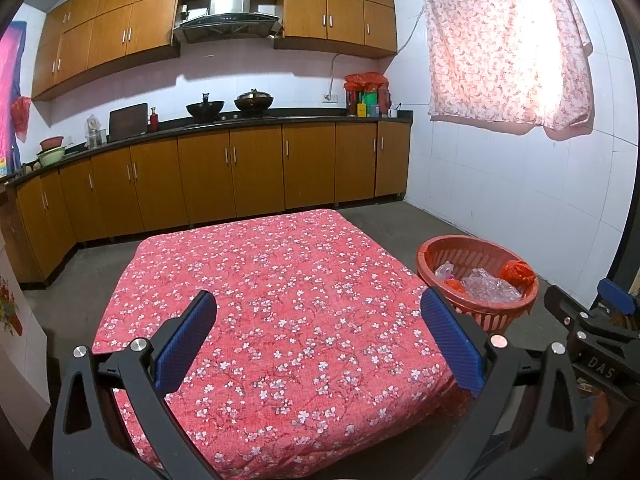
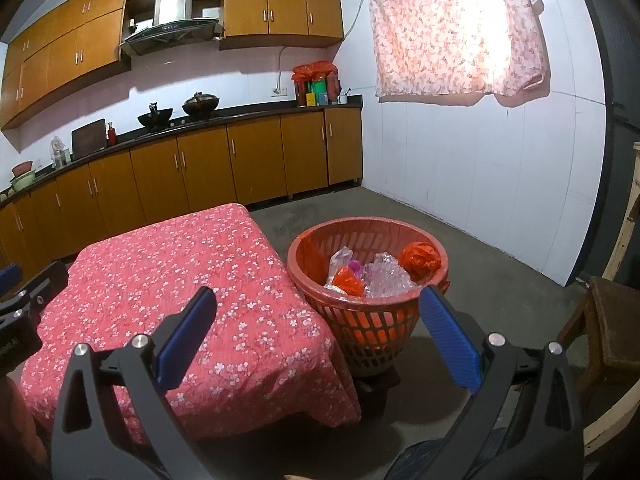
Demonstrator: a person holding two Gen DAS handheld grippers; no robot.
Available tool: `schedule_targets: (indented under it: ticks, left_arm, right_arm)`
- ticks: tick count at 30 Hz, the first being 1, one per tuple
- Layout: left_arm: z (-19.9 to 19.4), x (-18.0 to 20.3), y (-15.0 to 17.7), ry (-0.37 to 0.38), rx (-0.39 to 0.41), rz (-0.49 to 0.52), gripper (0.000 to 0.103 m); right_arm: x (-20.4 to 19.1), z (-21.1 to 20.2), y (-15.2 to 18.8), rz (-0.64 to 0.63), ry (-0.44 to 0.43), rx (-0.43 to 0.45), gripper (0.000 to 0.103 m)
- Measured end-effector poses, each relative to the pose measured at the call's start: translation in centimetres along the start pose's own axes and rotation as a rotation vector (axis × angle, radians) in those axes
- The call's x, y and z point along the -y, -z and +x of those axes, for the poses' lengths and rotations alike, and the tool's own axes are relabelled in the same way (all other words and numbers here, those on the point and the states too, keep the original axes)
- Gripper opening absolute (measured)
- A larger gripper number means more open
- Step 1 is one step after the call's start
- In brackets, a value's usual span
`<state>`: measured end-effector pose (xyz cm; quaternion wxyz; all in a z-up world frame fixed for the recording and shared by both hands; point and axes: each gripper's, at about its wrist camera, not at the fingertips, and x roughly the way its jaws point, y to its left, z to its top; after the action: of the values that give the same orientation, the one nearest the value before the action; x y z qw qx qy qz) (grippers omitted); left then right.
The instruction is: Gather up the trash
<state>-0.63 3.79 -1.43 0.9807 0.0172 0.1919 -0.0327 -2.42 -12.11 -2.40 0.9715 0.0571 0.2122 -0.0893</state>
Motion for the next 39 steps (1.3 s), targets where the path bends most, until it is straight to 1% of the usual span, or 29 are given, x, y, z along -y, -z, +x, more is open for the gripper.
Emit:
schedule_targets:
  ticks: [39]
  left_arm:
    - [-0.08,0.41,0.14,0.003,-0.006,-0.001,0.101]
  right_arm:
    - [0.17,0.14,0.03,0.004,0.0,-0.004,0.099]
